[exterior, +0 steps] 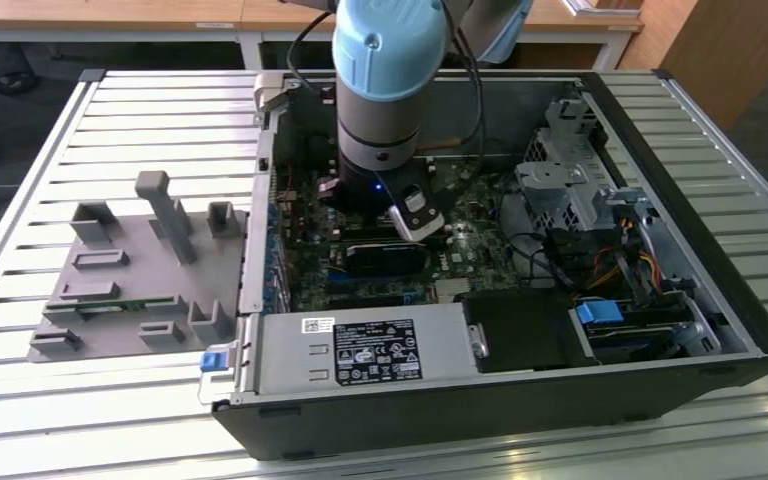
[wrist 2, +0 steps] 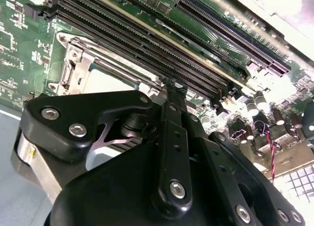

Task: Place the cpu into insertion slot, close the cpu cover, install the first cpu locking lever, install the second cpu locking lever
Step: 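Install the second cpu locking lever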

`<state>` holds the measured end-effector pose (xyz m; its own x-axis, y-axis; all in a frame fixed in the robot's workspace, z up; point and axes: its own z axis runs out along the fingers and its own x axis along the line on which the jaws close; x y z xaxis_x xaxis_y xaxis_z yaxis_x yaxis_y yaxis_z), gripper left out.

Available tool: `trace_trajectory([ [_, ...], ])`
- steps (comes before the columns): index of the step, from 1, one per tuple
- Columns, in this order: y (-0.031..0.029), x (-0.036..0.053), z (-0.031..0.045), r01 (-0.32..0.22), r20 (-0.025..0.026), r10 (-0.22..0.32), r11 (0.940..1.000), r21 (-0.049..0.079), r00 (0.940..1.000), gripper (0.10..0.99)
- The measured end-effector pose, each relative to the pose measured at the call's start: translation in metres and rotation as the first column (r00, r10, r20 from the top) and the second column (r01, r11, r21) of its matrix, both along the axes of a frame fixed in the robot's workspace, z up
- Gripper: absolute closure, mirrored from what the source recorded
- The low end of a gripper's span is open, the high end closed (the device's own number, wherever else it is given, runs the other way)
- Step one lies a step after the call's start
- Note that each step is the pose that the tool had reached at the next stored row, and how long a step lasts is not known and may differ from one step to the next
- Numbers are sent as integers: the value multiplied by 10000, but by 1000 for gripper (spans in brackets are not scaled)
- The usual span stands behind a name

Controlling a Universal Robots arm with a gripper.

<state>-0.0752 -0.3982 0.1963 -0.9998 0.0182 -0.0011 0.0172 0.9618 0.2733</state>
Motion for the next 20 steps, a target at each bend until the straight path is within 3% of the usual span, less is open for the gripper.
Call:
trace_trajectory([
  [12,37,-29,-63,-1,0,1,10000,43,10000,980],
  [20,39,-56,-38,-1,4,1,10000,55,10000,980],
])
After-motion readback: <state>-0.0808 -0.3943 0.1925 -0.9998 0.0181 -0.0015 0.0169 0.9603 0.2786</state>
